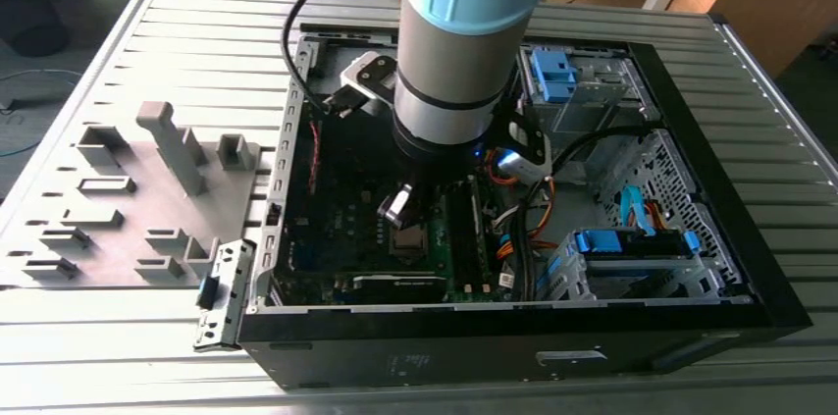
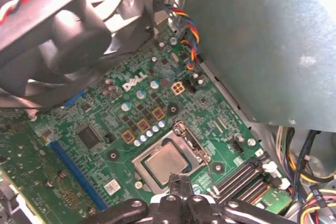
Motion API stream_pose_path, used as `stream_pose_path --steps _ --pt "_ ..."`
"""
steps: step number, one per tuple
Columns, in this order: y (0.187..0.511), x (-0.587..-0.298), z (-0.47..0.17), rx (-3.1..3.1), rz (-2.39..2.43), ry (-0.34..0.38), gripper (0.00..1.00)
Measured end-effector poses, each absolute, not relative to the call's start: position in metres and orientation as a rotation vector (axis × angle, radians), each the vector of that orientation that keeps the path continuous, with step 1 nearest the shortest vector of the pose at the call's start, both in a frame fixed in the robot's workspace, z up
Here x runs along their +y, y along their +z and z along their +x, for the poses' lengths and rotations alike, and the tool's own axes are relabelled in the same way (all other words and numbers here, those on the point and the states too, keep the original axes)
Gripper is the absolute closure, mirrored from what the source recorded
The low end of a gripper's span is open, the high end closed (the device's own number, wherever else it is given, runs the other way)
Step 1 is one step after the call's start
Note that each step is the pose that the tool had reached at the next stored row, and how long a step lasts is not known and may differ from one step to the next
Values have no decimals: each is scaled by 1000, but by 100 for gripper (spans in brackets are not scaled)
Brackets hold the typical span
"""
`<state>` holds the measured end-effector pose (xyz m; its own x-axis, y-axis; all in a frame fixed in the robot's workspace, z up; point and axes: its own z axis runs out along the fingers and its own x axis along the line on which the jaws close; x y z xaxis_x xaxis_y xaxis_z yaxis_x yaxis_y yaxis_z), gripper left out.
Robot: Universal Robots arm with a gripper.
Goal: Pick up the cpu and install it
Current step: 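Close the cpu cover, then install the first cpu locking lever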
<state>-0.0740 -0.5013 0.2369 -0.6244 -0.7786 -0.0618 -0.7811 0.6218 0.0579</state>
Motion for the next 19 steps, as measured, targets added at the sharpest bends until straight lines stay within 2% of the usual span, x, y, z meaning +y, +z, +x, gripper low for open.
stream_pose_path --steps 19 --pt "246 -502 -77 2801 -1347 124 89"
